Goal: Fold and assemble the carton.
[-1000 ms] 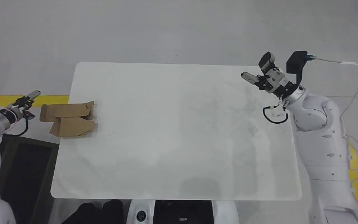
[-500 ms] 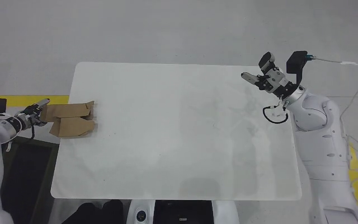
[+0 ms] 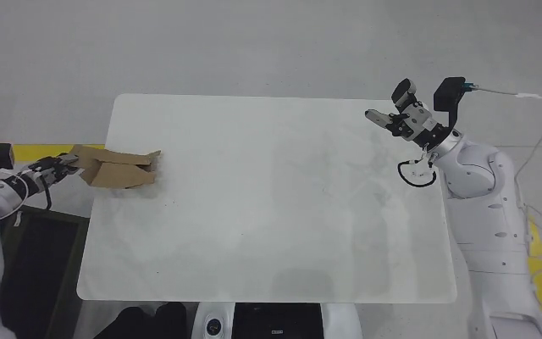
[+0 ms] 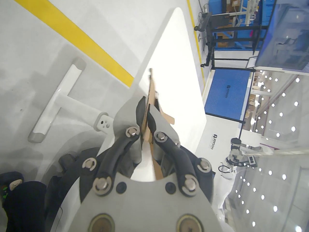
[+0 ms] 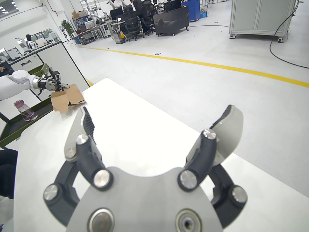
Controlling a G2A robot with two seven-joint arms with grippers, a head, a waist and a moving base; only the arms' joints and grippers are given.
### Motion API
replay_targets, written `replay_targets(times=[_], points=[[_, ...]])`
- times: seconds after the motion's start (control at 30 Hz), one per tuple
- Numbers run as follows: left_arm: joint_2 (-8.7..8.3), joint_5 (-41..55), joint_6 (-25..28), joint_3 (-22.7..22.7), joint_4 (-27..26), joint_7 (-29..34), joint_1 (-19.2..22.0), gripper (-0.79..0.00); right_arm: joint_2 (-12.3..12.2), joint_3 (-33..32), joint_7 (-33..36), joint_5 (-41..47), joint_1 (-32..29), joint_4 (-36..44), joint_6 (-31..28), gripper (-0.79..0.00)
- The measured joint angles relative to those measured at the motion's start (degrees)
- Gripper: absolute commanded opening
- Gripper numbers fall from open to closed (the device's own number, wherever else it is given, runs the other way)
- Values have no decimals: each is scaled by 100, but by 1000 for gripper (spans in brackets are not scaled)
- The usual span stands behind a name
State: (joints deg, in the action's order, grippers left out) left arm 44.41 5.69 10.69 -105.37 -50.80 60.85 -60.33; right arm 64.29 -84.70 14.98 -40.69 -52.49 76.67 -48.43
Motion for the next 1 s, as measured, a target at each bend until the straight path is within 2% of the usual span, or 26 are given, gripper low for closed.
replay_targets(times=[0.33,0.6,0.73,1.0], points=[[57,845,373,55,-667,49,-96,-785,0,0,0,0,0,0,0,0],[187,1106,801,531,-1309,-558,-38,-785,0,0,0,0,0,0,0,0],[254,1241,923,898,-1475,-561,233,-785,0,0,0,0,0,0,0,0],[431,1261,1178,1883,-1398,-369,1196,-785,0,0,0,0,0,0,0,0]])
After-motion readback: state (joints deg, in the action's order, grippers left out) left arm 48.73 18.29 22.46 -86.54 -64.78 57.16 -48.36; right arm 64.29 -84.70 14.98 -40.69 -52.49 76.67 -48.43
